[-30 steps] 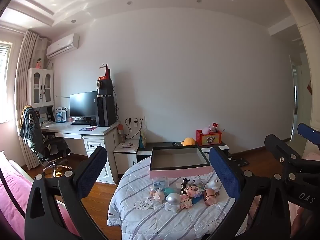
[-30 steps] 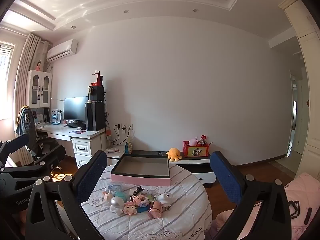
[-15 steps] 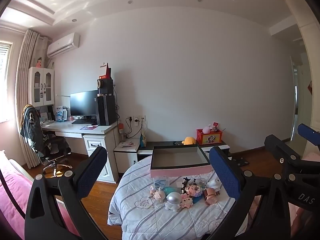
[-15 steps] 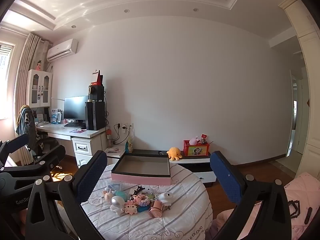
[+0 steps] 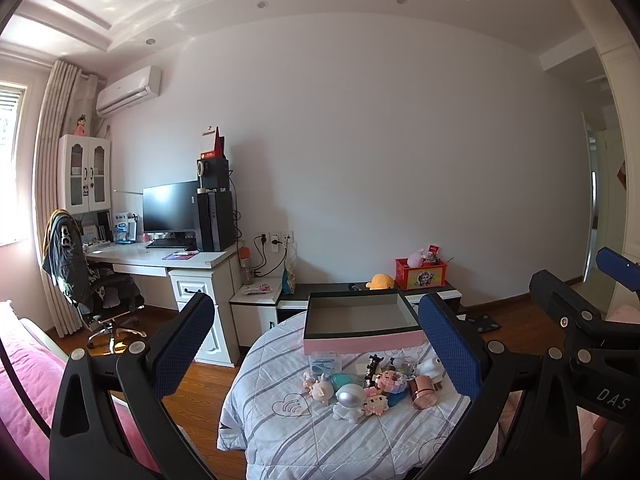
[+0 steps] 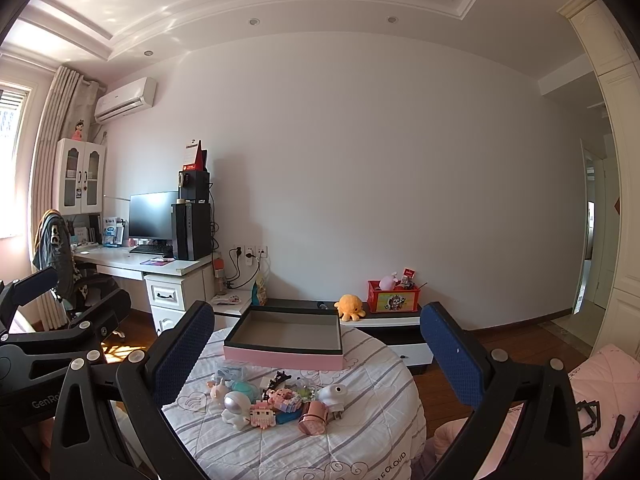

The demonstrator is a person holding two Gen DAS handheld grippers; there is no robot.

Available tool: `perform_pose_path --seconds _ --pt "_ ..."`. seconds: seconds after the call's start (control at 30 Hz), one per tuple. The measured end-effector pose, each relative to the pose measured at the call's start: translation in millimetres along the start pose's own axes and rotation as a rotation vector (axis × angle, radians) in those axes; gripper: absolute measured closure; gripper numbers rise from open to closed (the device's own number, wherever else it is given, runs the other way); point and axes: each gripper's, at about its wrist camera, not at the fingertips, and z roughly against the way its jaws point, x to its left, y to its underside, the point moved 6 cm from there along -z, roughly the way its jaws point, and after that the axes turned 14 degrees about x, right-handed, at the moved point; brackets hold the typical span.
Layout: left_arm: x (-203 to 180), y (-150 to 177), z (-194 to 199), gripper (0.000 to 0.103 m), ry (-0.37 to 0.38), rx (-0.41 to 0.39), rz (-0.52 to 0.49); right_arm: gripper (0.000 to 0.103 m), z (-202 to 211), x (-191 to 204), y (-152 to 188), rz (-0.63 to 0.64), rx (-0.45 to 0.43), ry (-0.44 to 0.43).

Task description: Organize rigid objects

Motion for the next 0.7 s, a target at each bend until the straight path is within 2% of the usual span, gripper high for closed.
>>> perform_pose_path --seconds 0.7 --pt "5.0 -0.2 3.2 0.000 -0.001 -0.001 -0.001 0.000 4.2 1.9 -2.4 0.002 0.001 -0.001"
